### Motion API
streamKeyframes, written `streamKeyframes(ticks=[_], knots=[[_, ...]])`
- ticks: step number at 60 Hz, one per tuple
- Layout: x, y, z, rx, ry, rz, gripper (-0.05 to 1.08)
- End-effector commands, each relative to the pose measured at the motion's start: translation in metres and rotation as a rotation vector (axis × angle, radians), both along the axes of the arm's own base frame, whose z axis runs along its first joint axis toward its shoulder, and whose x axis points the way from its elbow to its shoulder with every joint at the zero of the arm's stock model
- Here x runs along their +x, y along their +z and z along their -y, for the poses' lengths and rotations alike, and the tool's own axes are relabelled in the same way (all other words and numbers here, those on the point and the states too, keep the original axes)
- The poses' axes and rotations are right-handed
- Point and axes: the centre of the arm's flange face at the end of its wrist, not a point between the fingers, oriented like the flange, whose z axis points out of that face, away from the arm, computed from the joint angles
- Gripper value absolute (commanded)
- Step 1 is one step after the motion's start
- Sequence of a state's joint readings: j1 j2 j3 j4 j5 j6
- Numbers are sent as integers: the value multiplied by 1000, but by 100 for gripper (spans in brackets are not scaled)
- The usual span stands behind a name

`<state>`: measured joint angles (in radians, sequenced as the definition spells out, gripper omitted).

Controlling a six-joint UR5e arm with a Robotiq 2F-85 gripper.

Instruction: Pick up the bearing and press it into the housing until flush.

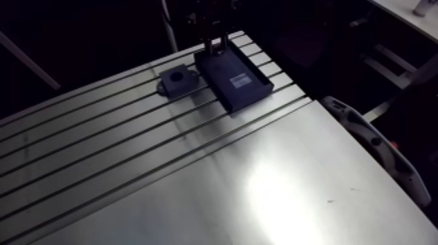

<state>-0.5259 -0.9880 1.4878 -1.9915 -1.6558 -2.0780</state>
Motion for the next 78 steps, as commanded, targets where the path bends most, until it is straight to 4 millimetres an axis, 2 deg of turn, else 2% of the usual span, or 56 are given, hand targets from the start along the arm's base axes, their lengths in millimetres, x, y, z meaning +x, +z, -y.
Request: streamKeyframes(ticks=[1,3,7,13,33,49,78], knots=[[10,42,26,0,-18,-8,75],[10,42,26,0,-18,-8,75],[9,43,49,-3,7,-5,75],[7,37,66,-7,14,3,75],[0,26,111,5,48,-16,76],[-3,18,119,11,62,-23,76],[-7,-18,117,7,75,-5,77]])
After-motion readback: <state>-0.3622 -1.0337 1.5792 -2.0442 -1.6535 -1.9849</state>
